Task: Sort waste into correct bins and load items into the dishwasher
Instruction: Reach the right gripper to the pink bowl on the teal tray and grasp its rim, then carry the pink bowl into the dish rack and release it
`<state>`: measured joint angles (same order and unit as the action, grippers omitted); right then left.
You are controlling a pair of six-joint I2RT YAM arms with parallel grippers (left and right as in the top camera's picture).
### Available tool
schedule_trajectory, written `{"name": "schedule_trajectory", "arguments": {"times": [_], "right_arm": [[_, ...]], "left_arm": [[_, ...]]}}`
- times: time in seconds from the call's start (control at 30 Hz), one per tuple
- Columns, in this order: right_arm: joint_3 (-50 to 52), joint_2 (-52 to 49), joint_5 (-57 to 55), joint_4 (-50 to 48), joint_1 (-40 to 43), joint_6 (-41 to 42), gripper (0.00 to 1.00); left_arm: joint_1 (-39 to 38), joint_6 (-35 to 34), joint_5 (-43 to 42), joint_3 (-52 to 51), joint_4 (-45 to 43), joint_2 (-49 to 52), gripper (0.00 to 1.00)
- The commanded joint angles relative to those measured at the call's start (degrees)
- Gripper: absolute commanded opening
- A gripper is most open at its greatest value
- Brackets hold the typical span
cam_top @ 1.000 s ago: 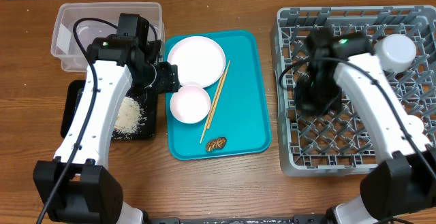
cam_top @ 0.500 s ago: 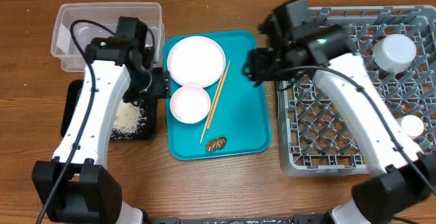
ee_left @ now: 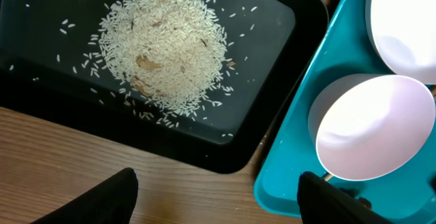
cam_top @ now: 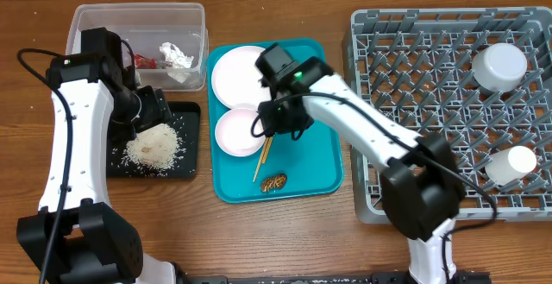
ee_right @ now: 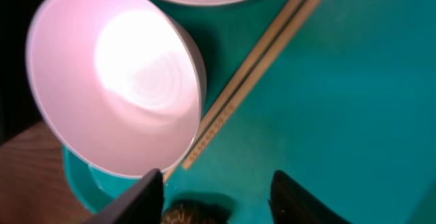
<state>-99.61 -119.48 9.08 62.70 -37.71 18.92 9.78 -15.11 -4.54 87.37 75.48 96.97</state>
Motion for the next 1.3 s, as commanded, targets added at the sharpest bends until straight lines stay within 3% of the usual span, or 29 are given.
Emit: {"name": "schedule_trajectory", "arguments": {"times": [0.0, 0.33, 0.73, 0.87, 1.07, 1.27], "right_arm": [[-0.9, -3.4, -1.5, -1.2, -1.6, 2.2, 0.46], [-0.9, -5.1, -1.5, -3.5, -1.7, 2.7, 0.23], [1.1, -5.1, -1.5, -5.7, -1.7, 6.6, 0.17], [1.6, -5.1, -1.5, -5.8, -1.7, 6.9, 0.04], [-0.6, -5.0, -1.6, -4.7, -1.5, 6.6, 0.04], [-10.4, -1.9, -7.7, 2.8, 1.5, 6.6, 0.04]], "left_arm": [[0.0, -1.2, -1.0, 1.0, 0.1, -1.9, 0.77], [-0.1, -1.2, -1.1, 1.0, -0.1, -1.9, 0.78], [-0.1, -1.2, -1.1, 1.0, -0.3, -1.9, 0.78], [-0.1, -1.2, -1.1, 1.0, -0.3, -1.9, 0.78], [-0.1, -1.2, -1.1, 1.0, -0.3, -1.9, 0.78], [-0.1, -1.2, -1.1, 1.0, -0.2, -1.9, 0.78]]}}
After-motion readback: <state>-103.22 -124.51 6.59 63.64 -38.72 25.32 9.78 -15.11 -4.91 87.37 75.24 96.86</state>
